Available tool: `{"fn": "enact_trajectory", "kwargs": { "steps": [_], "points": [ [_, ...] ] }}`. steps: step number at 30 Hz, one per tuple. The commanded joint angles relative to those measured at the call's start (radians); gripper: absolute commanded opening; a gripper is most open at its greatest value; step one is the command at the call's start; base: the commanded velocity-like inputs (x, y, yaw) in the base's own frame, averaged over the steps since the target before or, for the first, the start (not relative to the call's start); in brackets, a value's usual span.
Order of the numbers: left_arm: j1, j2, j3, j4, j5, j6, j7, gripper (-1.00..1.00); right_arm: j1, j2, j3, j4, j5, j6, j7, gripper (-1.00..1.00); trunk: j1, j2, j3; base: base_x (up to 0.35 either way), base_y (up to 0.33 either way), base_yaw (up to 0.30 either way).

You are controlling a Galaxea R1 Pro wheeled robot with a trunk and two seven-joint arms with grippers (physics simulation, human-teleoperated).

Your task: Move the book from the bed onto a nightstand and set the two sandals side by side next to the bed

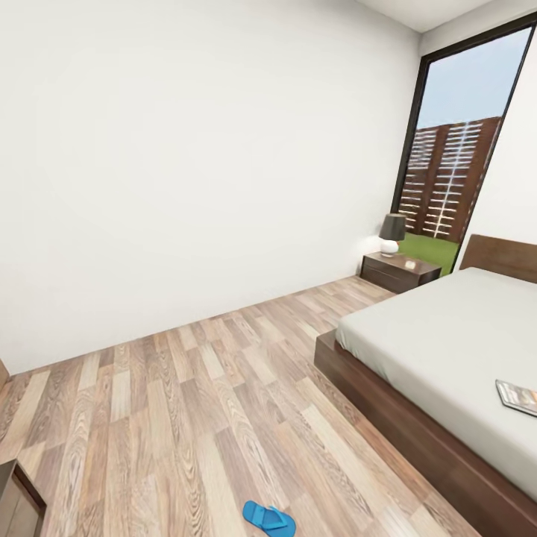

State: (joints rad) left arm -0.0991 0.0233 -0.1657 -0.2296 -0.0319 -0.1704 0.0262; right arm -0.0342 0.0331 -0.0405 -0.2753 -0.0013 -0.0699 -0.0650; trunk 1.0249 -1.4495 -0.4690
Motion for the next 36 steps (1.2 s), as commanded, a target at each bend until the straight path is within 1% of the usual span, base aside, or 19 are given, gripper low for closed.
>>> {"fn": "enact_trajectory", "kwargs": {
  "steps": [1,10,27,36],
  "points": [
    [-0.001,0.000,-0.008,0.001,-0.003,-0.003,0.003,1.00,-0.001,0.001,-0.004,0.001,0.000,-0.004,-0.001,1.00,0.000,-0.001,-0.001,0.050,0.000,0.000],
    [-0.001,0.001,-0.022,0.001,-0.003,-0.004,0.003,1.00,0.000,0.001,-0.004,0.001,0.000,-0.004,-0.001,1.00,0.000,-0.001,-0.001,0.072,-0.019,0.000],
    [-0.001,0.001,-0.025,0.001,-0.003,-0.013,0.003,1.00,-0.001,0.001,-0.004,0.001,0.000,-0.004,-0.001,1.00,0.000,-0.001,-0.001,0.031,-0.013,0.000],
    [-0.001,0.001,-0.036,0.001,-0.003,-0.014,0.003,1.00,0.000,0.001,-0.004,0.001,0.000,-0.004,-0.001,1.00,0.000,-0.001,-0.001,0.154,-0.001,0.000]
  ]
}}
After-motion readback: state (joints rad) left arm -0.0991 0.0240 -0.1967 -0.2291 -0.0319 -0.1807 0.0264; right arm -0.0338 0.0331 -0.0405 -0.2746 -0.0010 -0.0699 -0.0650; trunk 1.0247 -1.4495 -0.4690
